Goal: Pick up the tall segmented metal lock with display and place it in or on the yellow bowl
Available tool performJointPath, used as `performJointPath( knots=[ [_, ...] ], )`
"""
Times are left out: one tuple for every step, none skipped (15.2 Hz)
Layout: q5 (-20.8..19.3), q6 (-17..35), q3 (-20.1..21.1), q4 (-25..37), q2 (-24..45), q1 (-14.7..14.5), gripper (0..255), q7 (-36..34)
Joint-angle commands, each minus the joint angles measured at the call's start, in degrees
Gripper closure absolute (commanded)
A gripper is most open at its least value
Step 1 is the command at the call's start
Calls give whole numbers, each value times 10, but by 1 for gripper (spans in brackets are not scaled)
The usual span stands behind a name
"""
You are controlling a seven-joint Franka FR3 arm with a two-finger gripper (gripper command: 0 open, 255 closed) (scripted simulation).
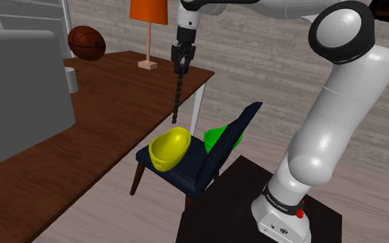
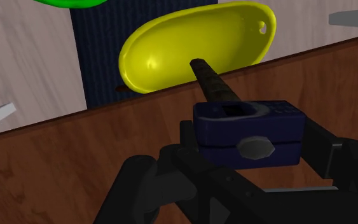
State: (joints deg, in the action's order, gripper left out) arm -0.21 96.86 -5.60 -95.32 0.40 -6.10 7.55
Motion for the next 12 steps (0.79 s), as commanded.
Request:
performJointPath(
  knots=[
    [0,16,0,-16,-1,0,255,-1],
    [0,24,0,-25,-1,0,255,-1],
    [0,31,0,-33,-2,0,255,-1],
    [0,39,0,-41,-2,0,255,-1],
    [0,47,0,-49,-3,0,255,-1],
    [0,55,0,-57,-3,0,255,-1],
    [0,63,0,-65,-3,0,255,-1],
    [0,70,0,-73,-3,0,255,-1],
    [0,78,0,-80,-3,0,255,-1],
    [0,86,0,-88,-3,0,255,-1],
    [0,93,0,-95,-2,0,255,-1],
    [0,101,0,-102,-2,0,255,-1]
  ],
)
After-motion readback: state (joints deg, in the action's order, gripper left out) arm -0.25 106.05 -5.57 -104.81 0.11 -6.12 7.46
